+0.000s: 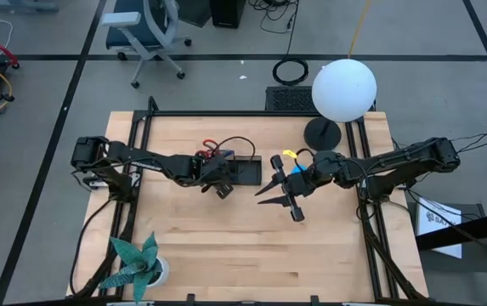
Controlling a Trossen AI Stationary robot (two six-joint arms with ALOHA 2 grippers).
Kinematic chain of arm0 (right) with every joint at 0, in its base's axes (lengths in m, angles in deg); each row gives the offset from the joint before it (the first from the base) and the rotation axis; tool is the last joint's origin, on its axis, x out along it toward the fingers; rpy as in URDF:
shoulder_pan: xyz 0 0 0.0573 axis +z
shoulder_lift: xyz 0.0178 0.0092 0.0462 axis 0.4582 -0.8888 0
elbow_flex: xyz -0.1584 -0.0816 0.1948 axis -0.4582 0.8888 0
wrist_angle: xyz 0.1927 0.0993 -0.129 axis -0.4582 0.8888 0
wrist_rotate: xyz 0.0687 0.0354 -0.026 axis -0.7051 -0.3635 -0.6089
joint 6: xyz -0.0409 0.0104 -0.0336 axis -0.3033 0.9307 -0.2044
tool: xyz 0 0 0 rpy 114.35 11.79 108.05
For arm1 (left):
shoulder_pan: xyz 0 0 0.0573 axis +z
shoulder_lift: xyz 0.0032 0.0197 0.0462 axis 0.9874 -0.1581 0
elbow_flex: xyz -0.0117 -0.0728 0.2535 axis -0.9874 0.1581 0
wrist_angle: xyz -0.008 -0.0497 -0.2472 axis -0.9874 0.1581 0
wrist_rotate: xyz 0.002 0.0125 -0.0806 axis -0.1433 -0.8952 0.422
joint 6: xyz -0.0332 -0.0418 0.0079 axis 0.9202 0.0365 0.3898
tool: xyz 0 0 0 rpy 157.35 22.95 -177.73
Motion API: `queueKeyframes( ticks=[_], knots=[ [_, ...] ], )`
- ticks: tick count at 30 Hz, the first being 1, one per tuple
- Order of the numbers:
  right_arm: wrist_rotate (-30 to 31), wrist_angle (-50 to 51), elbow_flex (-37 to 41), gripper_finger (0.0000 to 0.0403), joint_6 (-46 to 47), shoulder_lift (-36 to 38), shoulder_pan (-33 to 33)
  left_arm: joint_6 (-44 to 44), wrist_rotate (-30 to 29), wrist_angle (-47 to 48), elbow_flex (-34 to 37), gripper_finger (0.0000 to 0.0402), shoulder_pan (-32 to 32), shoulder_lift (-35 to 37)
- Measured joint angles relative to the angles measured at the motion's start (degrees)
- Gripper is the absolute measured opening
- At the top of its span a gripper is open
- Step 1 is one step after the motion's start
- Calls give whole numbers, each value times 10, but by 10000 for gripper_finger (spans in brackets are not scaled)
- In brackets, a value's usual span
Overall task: Pick and place office supplies into organizer
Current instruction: Put the blue sticky notepad into the desk organizer
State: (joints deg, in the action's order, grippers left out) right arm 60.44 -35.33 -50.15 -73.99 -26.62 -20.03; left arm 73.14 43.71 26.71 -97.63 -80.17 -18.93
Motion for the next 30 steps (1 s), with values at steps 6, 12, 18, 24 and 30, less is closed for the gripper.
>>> queueKeyframes(
  ticks=[6, 12, 18, 24, 30],
  knots=[
    [-1, 10, 0, 89, 7, 0, 0, 3, 0, -2, -2, 186, 0, 0],
    [12, 41, 0, 89, 11, -1, 1, -24, 0, -67, -5, 203, -21, 32],
    [137, 105, -1, 89, 6, 3, 23, -84, -20, -150, -5, 204, -74, 92],
    [374, 206, -1, 89, -35, 1, 66, -127, -33, -154, -6, 204, -125, 165],
    [609, 275, -1, 89, -36, -3, 125, -166, -85, -164, -5, 205, -179, 222]
  ],
)
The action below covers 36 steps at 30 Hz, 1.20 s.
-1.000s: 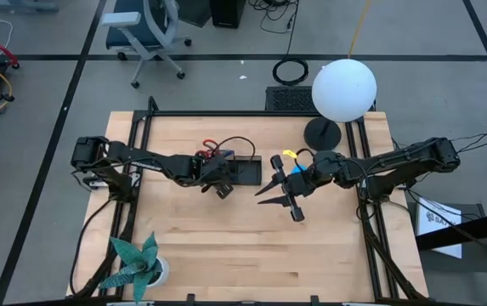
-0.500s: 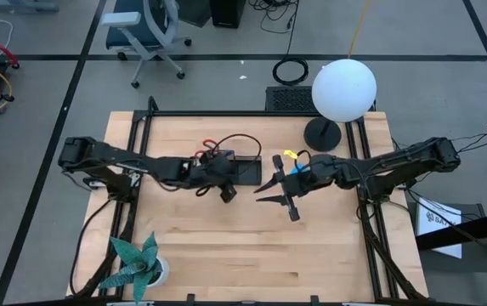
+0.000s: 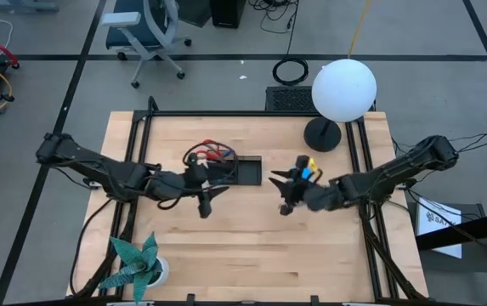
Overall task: Pick and place office supplies into organizer
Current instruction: Put the blue sticky notepad into the desk organizer
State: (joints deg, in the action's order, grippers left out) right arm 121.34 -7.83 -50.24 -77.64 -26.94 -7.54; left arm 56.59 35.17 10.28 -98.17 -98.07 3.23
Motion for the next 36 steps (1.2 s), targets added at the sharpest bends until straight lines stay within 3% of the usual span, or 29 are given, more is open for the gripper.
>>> queueKeyframes(
  ticks=[5, 8, 13, 21, 27, 31, 36],
  knots=[
    [133, 90, 0, 89, 39, -20, 47, -25, -26, 21, 0, 205, -29, 30],
    [165, 115, 0, 89, 73, -34, 60, -29, -37, 31, 1, 205, -44, 41],
    [160, 181, 1, 89, 157, -52, 63, -52, -53, 31, 0, 205, -49, 52],
    [63, 349, 1, 89, 369, -55, 52, -76, -72, 32, 0, 205, -42, 58],
    [59, 474, 1, 89, 533, -55, 33, -75, -71, 33, 0, 205, -35, 58],
    [28, 487, 25, 89, 578, -48, 6, -74, -71, 33, 0, 205, -34, 58],
    [32, 473, 89, 89, 615, -39, -52, -70, -71, 32, 0, 205, -34, 58]
  ],
)
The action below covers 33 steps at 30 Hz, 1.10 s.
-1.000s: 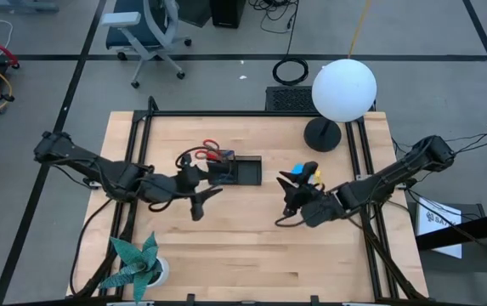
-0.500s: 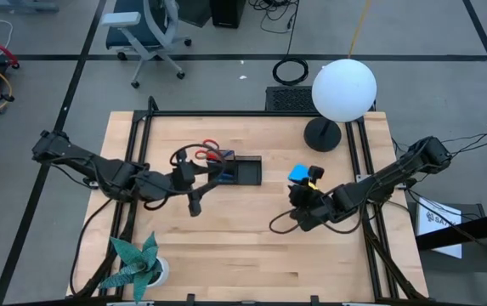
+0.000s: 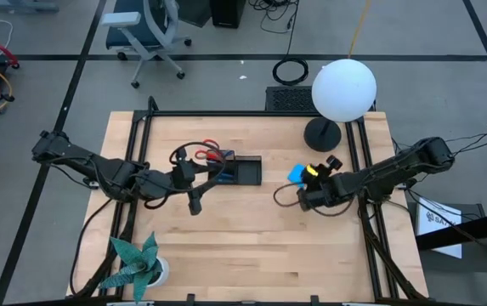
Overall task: Pick and place office supplies into organizer
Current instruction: Put the blue sticky notepad into the desk organizer
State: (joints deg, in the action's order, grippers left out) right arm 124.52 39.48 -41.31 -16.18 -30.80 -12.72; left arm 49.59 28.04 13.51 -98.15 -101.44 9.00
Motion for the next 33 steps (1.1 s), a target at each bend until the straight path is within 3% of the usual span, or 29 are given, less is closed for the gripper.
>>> queueKeyframes(
  ticks=[7, 14, 18, 21, 26, 33],
  knots=[
    [-5, -131, 95, 89, -15, 4, -86, 0, 0, 0, 0, 205, 0, 0],
    [-109, -333, 153, 89, -127, 4, -158, 1, 0, -2, 0, 205, 0, 0],
    [-132, -354, 161, 89, -133, 4, -186, 1, 0, -2, 0, 205, 0, 0],
    [-197, -361, 161, 89, -148, 4, -193, 1, 0, -2, 0, 205, 0, 0],
    [-408, -421, 160, 89, -189, 6, -189, 1, 1, -2, 0, 205, 0, 0],
    [-441, -592, 162, 89, -259, 23, -152, 9, 4, 0, 0, 205, 0, 0]
  ],
)
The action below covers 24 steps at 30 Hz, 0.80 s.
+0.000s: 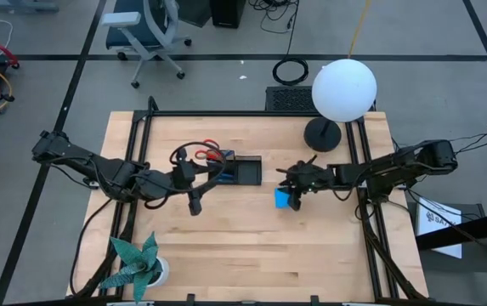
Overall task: Pick and place office supplies into organizer
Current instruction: Put the blue sticky notepad into the desk organizer
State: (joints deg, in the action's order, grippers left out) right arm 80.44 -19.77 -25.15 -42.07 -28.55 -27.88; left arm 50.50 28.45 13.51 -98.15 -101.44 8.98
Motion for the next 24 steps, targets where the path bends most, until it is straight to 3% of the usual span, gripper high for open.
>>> queueKeyframes(
  ticks=[5, 11, 21, 24],
  knots=[
    [-16, -37, -1, 89, -6, 16, 14, 0, 0, 2, 0, 205, 0, 0],
    [83, 61, 0, 89, 18, 23, 14, -1, 0, 2, 0, 205, 0, 0],
    [58, 92, 0, 89, 6, 9, 49, 1, 1, 3, 0, 205, 0, 0],
    [49, 101, 0, 89, 11, 8, 59, 12, 28, 21, 0, 205, -2, 0]
  ],
)
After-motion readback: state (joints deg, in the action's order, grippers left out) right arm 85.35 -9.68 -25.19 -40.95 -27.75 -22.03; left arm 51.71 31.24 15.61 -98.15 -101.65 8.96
